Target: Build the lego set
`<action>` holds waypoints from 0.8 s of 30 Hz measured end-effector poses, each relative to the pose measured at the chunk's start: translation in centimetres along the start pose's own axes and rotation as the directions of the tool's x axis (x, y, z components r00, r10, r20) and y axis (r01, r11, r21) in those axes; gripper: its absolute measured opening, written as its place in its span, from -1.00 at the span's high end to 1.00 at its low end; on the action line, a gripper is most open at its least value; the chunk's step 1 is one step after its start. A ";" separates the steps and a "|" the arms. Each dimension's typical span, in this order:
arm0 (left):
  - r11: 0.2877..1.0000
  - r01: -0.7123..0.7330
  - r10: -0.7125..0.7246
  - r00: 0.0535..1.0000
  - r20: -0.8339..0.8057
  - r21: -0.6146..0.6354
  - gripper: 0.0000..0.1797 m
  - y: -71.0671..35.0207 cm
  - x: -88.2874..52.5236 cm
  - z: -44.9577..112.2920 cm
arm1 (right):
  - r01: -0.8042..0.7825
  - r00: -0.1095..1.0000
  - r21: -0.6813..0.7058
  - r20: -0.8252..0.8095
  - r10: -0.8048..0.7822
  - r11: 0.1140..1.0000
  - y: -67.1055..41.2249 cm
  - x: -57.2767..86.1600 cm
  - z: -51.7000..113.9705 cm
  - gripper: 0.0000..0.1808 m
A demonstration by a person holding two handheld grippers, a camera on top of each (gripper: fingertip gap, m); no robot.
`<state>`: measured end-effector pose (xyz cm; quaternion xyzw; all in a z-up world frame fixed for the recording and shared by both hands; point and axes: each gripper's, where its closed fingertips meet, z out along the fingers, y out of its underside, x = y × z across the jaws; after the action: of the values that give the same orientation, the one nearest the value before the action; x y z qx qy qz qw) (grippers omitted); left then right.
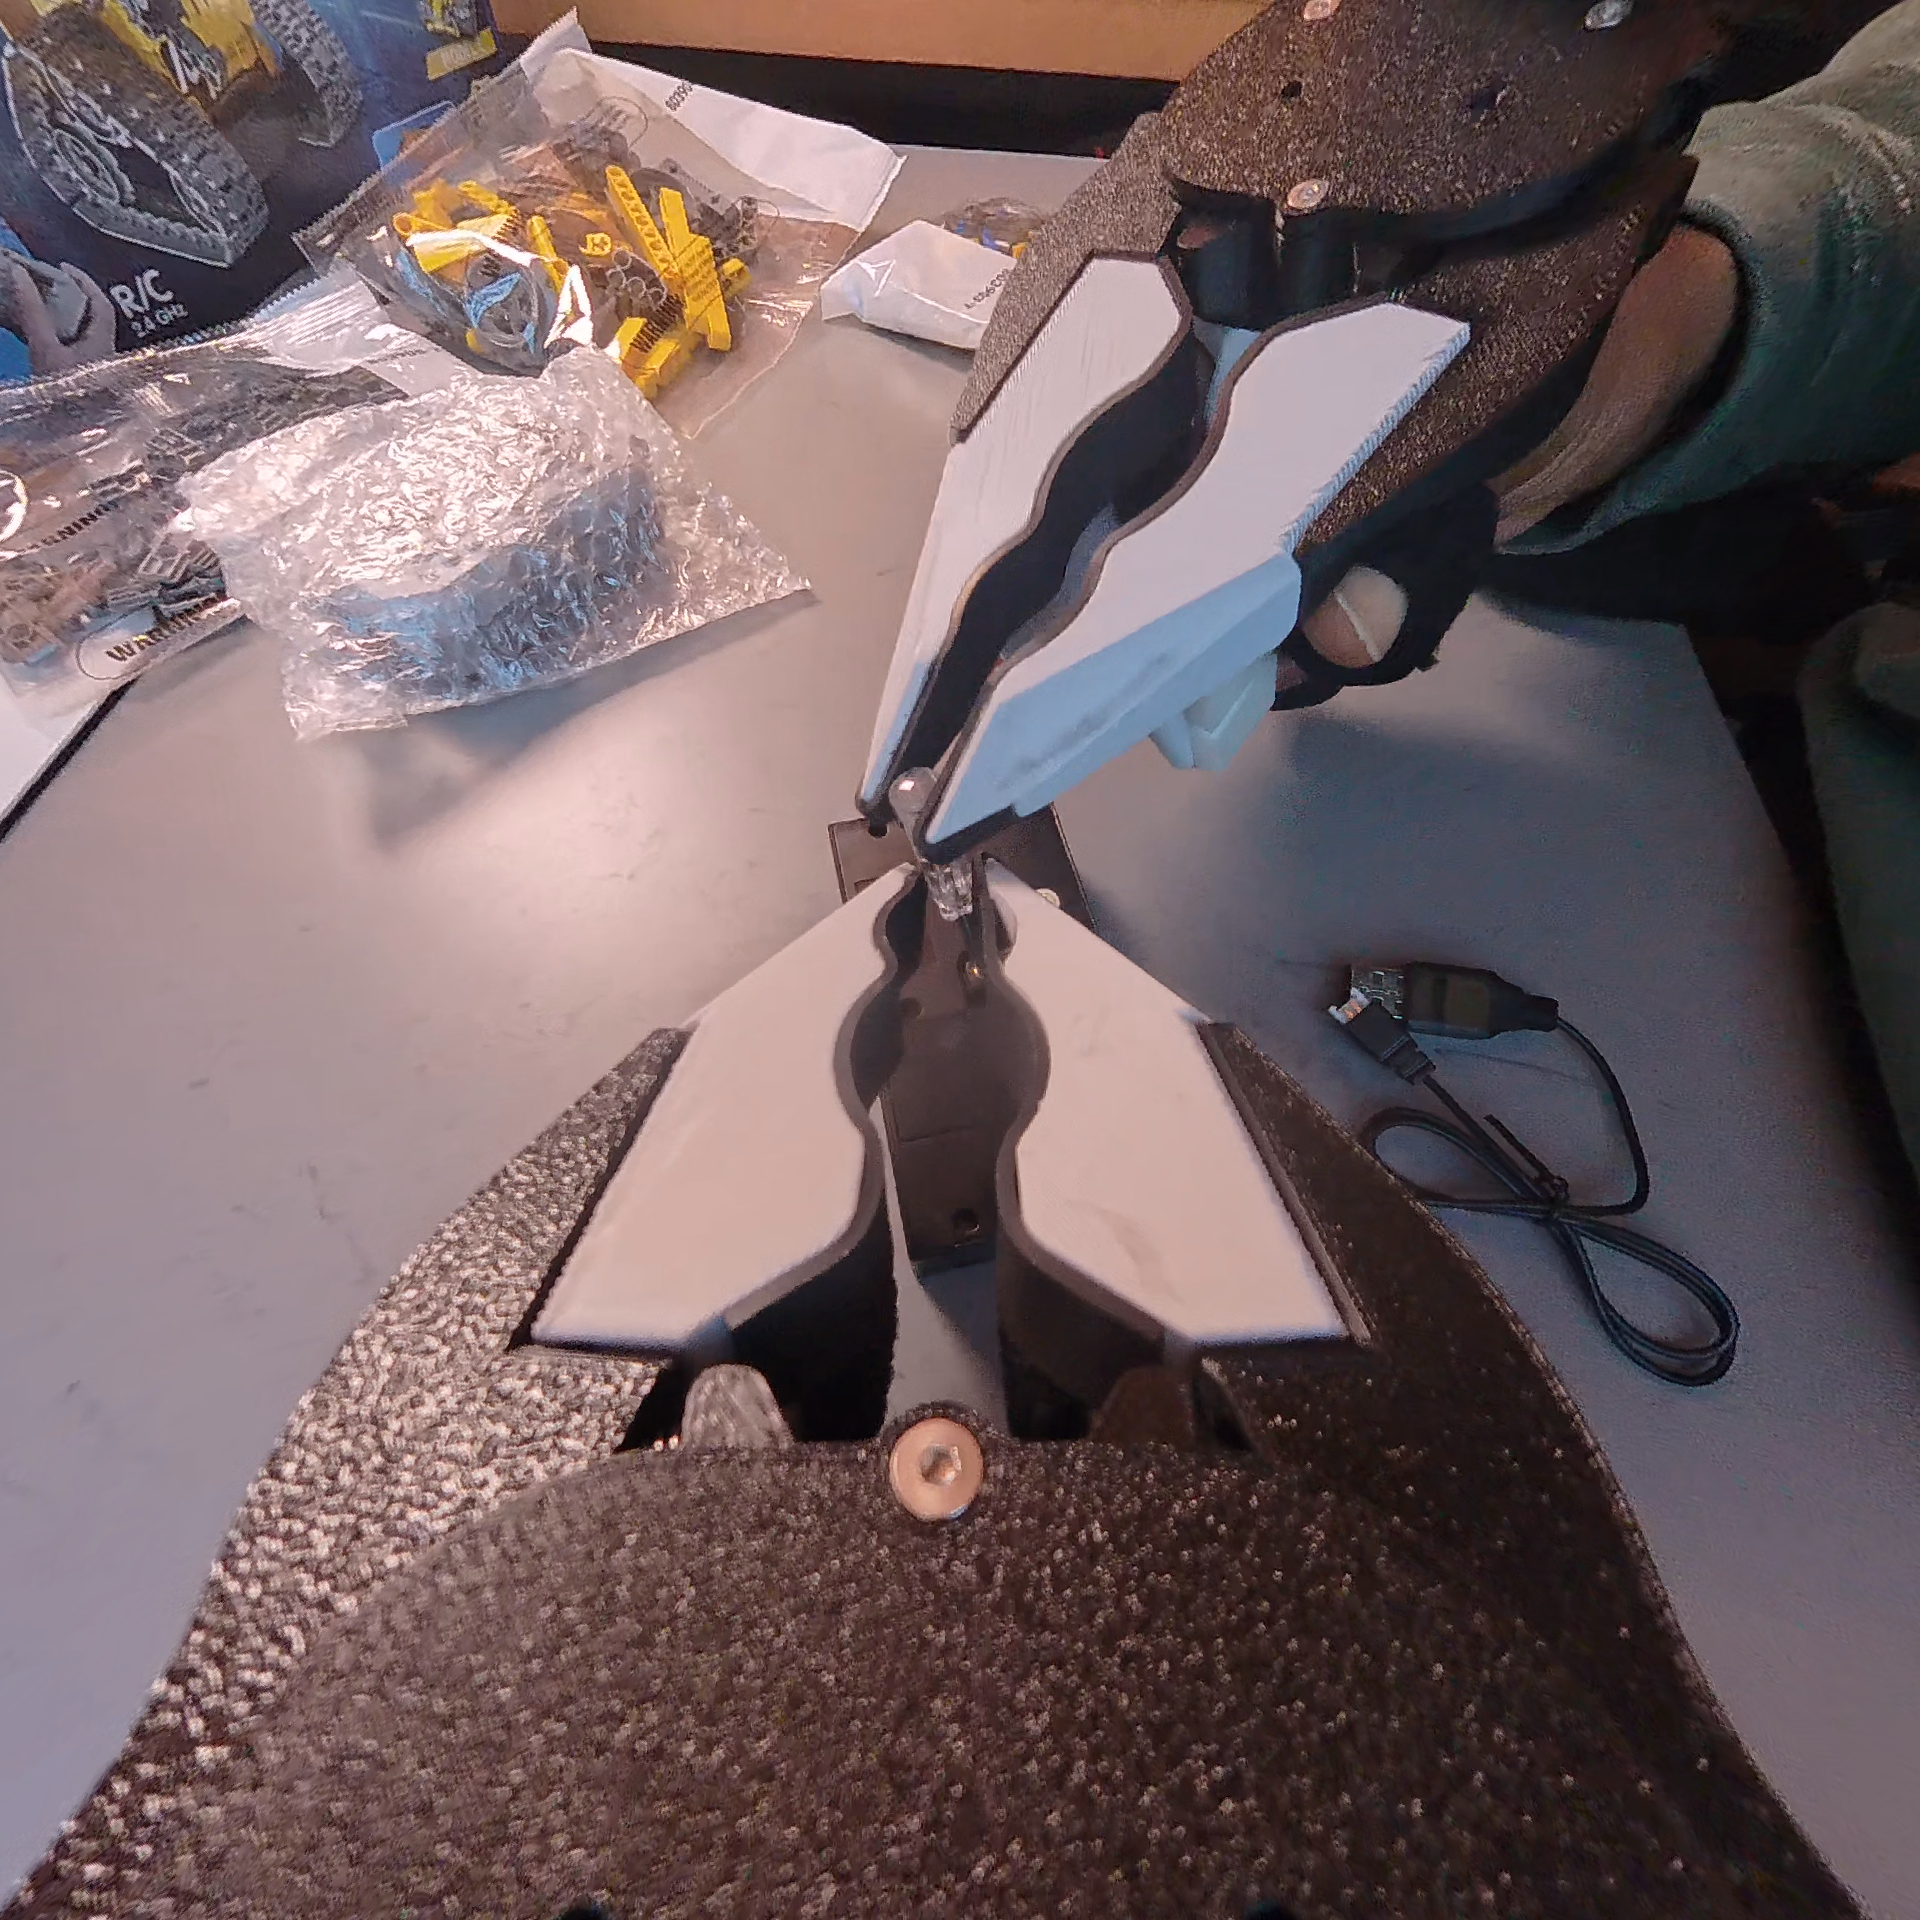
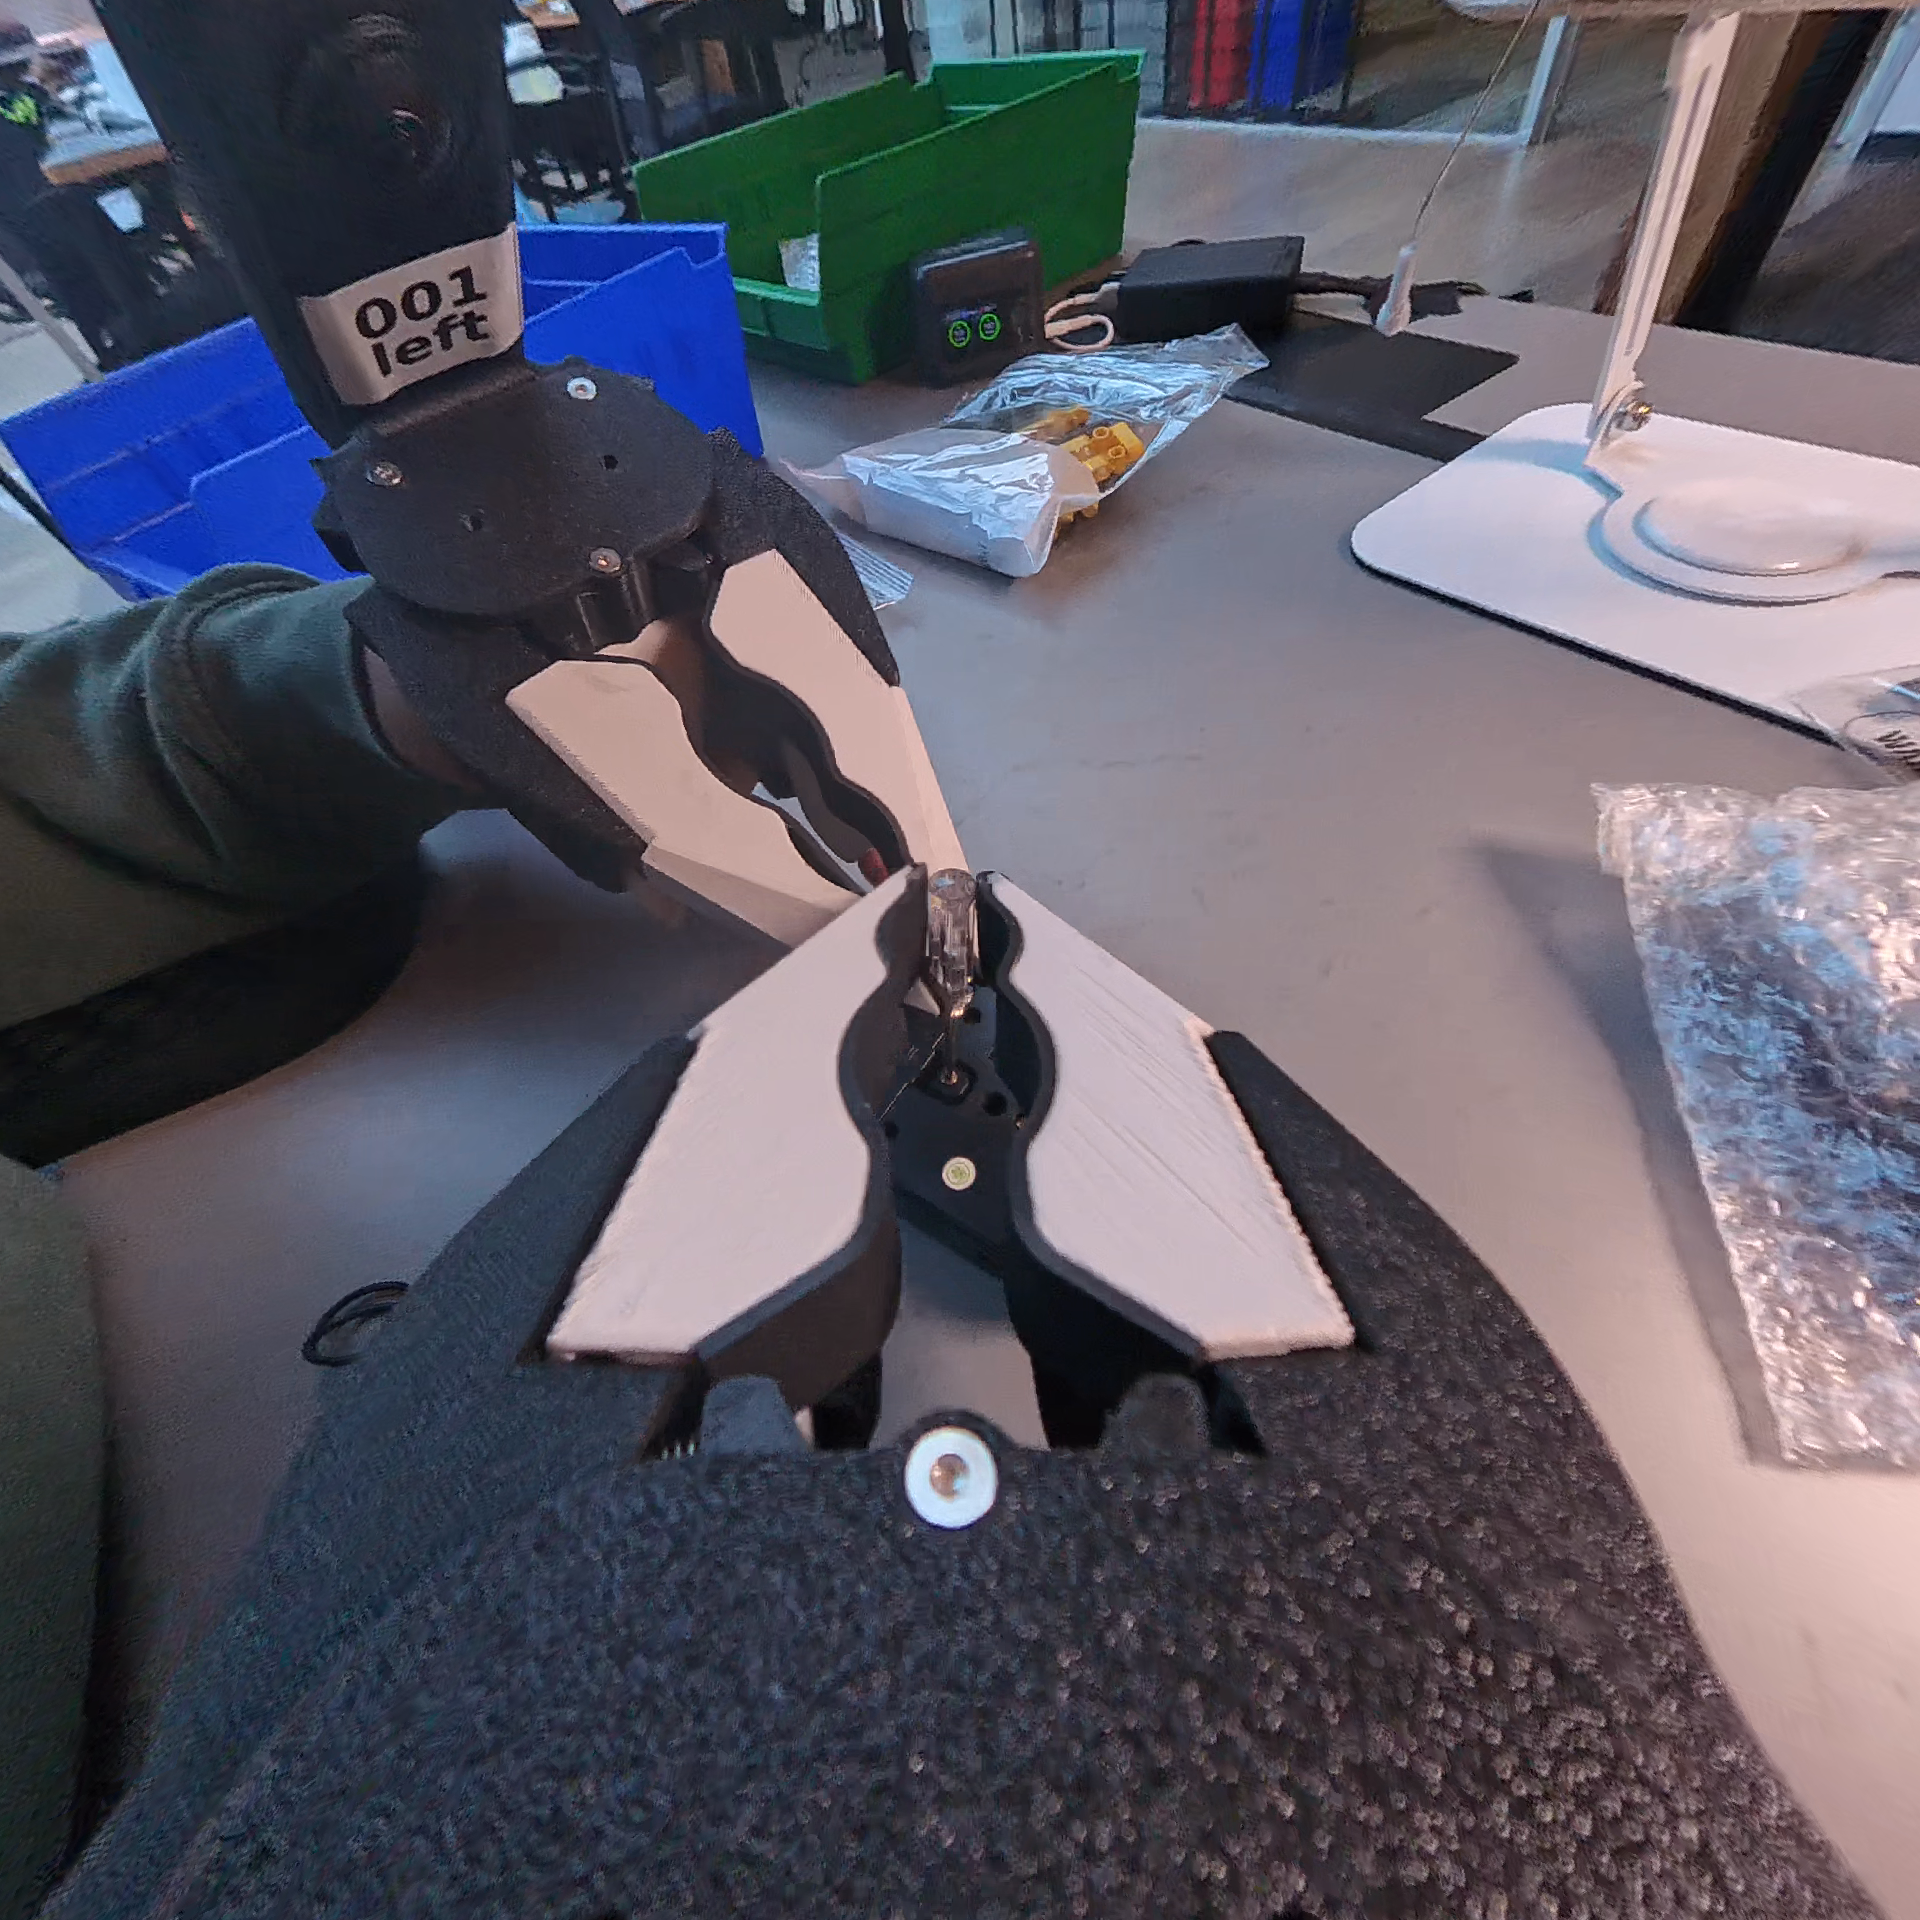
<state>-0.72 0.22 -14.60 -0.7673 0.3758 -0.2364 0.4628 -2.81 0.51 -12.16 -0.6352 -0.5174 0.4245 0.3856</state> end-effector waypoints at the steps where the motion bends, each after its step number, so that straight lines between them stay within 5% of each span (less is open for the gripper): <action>1: 1.000 -0.002 0.002 1.000 0.003 -0.002 0.91 0.0 0.0 0.0 | -0.006 1.000 -0.007 0.013 0.006 1.000 0.0 0.0 0.0 0.93; 5: 1.000 -0.015 0.015 1.000 -0.025 0.006 0.90 0.0 0.3 -0.1 | 0.083 0.978 -0.065 0.199 -0.068 0.994 0.1 -0.7 0.0 0.93; 10: 1.000 -0.020 0.021 0.996 -0.082 0.024 0.82 0.1 1.0 -0.1 | 0.320 0.752 0.006 0.607 -0.258 0.947 0.6 -2.3 -0.9 0.92; 17: 1.000 -0.007 0.009 0.996 -0.085 0.024 0.92 0.3 0.9 0.0 | 0.313 0.533 -0.071 0.838 -0.114 0.947 0.6 -1.9 -0.8 0.92; 24: 1.000 -0.008 0.008 0.998 -0.056 0.007 0.93 0.3 0.6 0.1 | 0.261 0.800 -0.077 0.574 -0.171 0.962 0.3 -0.6 -0.8 0.76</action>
<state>-0.35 -0.29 -14.90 -0.7573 0.3908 -0.2572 0.4556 -2.06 -0.20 -12.05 -0.4460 -0.7079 0.5049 0.2123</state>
